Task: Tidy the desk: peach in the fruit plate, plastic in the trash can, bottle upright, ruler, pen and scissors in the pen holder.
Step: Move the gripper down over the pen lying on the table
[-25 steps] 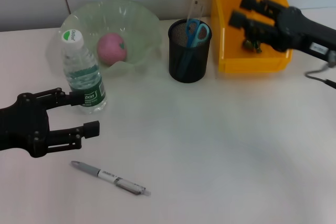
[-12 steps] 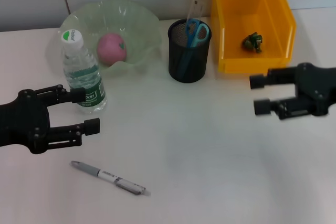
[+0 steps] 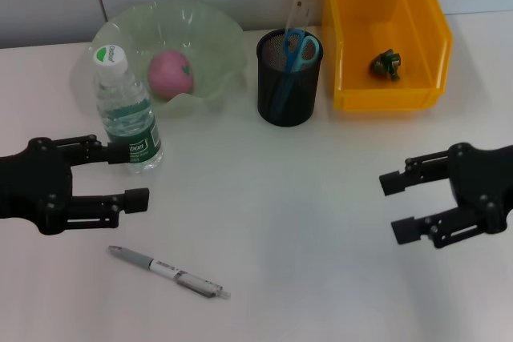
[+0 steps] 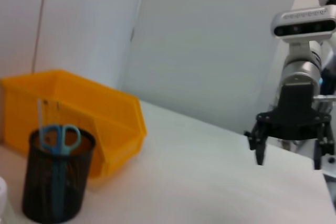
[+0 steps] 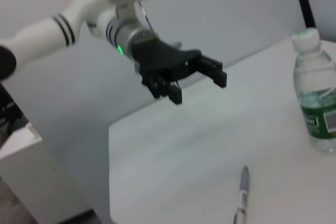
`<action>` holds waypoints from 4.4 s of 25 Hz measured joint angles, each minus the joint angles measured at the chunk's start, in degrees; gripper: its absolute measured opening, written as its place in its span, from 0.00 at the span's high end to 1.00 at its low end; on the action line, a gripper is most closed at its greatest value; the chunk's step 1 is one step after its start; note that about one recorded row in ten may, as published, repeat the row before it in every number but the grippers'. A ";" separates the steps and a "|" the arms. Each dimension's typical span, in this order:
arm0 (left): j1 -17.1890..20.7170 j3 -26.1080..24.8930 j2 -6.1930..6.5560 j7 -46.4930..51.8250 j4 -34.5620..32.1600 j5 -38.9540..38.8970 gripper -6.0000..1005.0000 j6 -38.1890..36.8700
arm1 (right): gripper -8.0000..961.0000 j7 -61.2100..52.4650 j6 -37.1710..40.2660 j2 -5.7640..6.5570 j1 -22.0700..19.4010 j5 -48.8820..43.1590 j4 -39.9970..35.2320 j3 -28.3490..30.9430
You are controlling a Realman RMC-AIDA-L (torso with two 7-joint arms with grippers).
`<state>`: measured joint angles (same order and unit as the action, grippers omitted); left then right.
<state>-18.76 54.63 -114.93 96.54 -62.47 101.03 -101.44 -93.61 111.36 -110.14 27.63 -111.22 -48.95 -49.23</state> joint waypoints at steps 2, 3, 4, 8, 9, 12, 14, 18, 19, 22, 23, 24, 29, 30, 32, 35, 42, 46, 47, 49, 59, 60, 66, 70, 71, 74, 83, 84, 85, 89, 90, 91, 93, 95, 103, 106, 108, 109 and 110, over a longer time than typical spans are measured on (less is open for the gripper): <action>-2.04 -0.12 0.42 2.43 0.19 2.16 0.19 -1.51 | 0.20 0.91 -0.47 -0.54 -0.13 -0.93 -0.65 0.04; -2.04 -0.12 0.42 2.43 0.19 2.16 0.19 -1.51 | 0.20 1.72 -0.95 -1.05 -0.24 -1.66 -1.13 0.05; -2.91 -0.13 0.57 3.44 0.30 3.07 0.19 -2.03 | 0.20 2.35 -1.48 -1.56 -0.36 -2.43 -1.75 0.07; -5.31 -0.19 0.98 6.97 0.36 5.74 0.19 -4.26 | 0.21 3.97 -2.76 -3.36 -0.31 -6.04 -4.21 0.03; -5.87 -0.23 1.15 7.87 0.17 6.05 0.19 -5.02 | 0.21 3.97 -2.77 -3.50 -0.07 -6.55 -4.46 -0.06; -8.06 0.05 2.20 10.62 -1.51 6.60 0.19 -7.71 | 0.21 3.96 -2.53 -3.58 0.39 -6.91 -5.07 -0.14; -8.79 0.20 2.53 11.05 -2.03 7.09 0.19 -8.45 | 0.21 3.78 -2.10 -3.58 0.47 -6.76 -5.53 0.01; -13.28 0.48 3.18 10.78 -3.97 12.16 0.19 -11.10 | 0.21 3.34 -1.46 -3.48 0.88 -6.57 -5.91 0.08; -14.47 0.70 3.20 10.28 -4.40 13.85 0.19 -11.44 | 0.21 3.16 -1.50 -3.42 0.99 -6.62 -5.80 0.09; -18.13 2.21 2.81 8.20 -5.97 19.40 0.19 -11.96 | 0.21 2.88 -2.34 -3.35 1.17 -6.58 -5.51 0.76; -19.57 3.16 2.41 7.49 -6.68 21.70 0.20 -11.99 | 0.21 2.88 -2.55 -3.54 1.21 -6.50 -5.59 1.28; -20.77 4.18 1.95 6.99 -7.30 23.84 0.20 -12.00 | 0.21 2.88 -2.67 -3.74 1.22 -6.49 -5.70 1.73; -25.33 9.28 -1.15 3.65 -9.09 34.70 0.20 -11.85 | 0.21 1.68 -2.59 -4.25 2.51 -6.77 -5.35 1.89; -26.80 11.29 -2.48 2.50 -9.08 38.97 0.20 -11.83 | 0.21 0.77 -2.68 -4.26 2.99 -6.92 -5.10 1.68; -27.37 12.51 -2.91 1.90 -8.92 40.64 0.20 -11.85 | 0.21 0.27 -2.68 -4.26 3.22 -6.93 -5.04 1.67; -28.43 15.86 -3.42 0.99 -8.73 42.86 0.20 -11.70 | 0.21 -0.88 -2.47 -4.26 3.71 -6.97 -4.94 1.61; -29.48 18.97 -3.53 -0.84 -9.19 43.14 0.21 -11.42 | 0.21 -2.95 -2.19 -4.17 3.97 -8.18 -4.84 1.50; -29.66 22.76 -3.74 -1.67 -9.16 43.23 0.21 -10.02 | 0.21 -3.15 -2.19 -4.28 3.93 -8.32 -4.84 1.50; -29.67 24.22 -3.81 -1.87 -9.04 43.23 0.21 -9.31 | 0.21 -3.39 -2.25 -4.21 4.01 -8.41 -4.84 1.50; -29.63 25.51 -3.85 -1.99 -8.93 43.20 0.21 -8.68 | 0.21 -3.50 -2.30 -4.11 4.03 -8.43 -4.81 1.51; -28.20 33.09 -4.06 -3.25 -8.56 43.31 0.21 -2.68 | 0.21 -3.72 -2.69 -3.92 3.50 -8.69 -4.57 1.57; -28.11 33.81 -4.09 -3.30 -8.52 43.31 0.22 -2.33 | 0.21 -3.72 -2.70 -4.01 3.49 -8.90 -4.58 1.56; -27.21 38.93 -4.18 -3.28 -8.36 42.90 0.22 1.62 | 0.21 -3.65 -2.90 -4.21 3.81 -9.90 -4.59 1.55; -27.15 40.65 -4.17 -3.37 -6.84 42.84 0.22 3.99 | 0.21 -3.65 -2.91 -4.32 3.97 -10.01 -4.59 1.52; -27.30 41.05 -4.17 -3.37 -6.23 42.84 0.22 4.61 | 0.21 -3.66 -2.91 -4.35 4.00 -10.03 -4.59 1.51; -27.41 41.83 -4.19 -3.38 -5.40 42.77 0.22 6.04 | 0.21 -3.71 -2.91 -4.37 4.05 -10.13 -4.58 1.50; -27.68 44.17 -4.24 -3.53 -2.91 42.09 0.23 9.45 | 0.21 -3.76 -2.91 -4.38 4.09 -10.33 -4.69 1.50; -27.69 44.34 -4.25 -3.43 -2.88 42.07 0.23 9.59 | 0.21 -3.77 -2.91 -4.38 4.13 -10.63 -4.75 1.50; -27.69 44.49 -4.25 -3.38 -2.87 42.06 0.23 9.69 | 0.21 -3.77 -2.91 -4.38 4.13 -10.63 -4.75 1.50; -27.49 44.98 -4.25 -3.33 -2.84 42.05 0.23 10.17 | 0.21 -3.77 -3.02 -4.38 4.24 -10.84 -4.82 1.50; -27.39 45.03 -4.25 -3.28 -2.84 42.08 0.23 10.36 | 0.21 -3.77 -3.03 -4.37 4.29 -10.85 -4.83 1.50; -27.31 45.07 -4.25 -3.23 -2.83 42.12 0.23 10.48 | 0.21 -3.77 -3.04 -4.34 4.37 -10.86 -4.80 1.50; -27.20 45.19 -4.25 -3.10 -2.85 42.17 0.23 10.67 | 0.21 -3.77 -3.07 -4.29 4.52 -10.87 -4.63 1.50; -27.14 45.27 -4.25 -3.03 -2.87 42.17 0.31 10.71 | 0.21 -3.74 -3.13 -4.27 4.61 -10.87 -4.57 1.50; -27.09 45.31 -4.25 -2.94 -2.74 42.27 0.45 11.34 | 0.21 -3.65 -3.32 -4.08 4.88 -10.96 -4.57 1.50; -27.10 45.31 -4.25 -2.95 -2.66 42.40 0.46 11.46 | 0.21 -3.65 -3.37 -4.03 4.93 -10.96 -4.58 1.50; -27.07 45.30 -4.25 -3.02 -2.60 42.47 0.46 11.46 | 0.21 -3.66 -3.41 -4.03 4.97 -10.96 -4.58 1.50; -27.03 45.30 -4.25 -3.06 -2.54 42.50 0.46 11.46 | 0.21 -3.66 -3.42 -4.02 4.97 -10.96 -4.58 1.51; -26.98 45.30 -4.25 -3.10 -2.51 42.52 0.46 11.46 | 0.21 -3.66 -3.44 -4.02 4.97 -10.96 -4.58 1.50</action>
<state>-45.74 99.93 -119.18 93.44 -64.98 143.54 -89.98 -97.27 107.92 -114.17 32.61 -122.18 -53.53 -47.72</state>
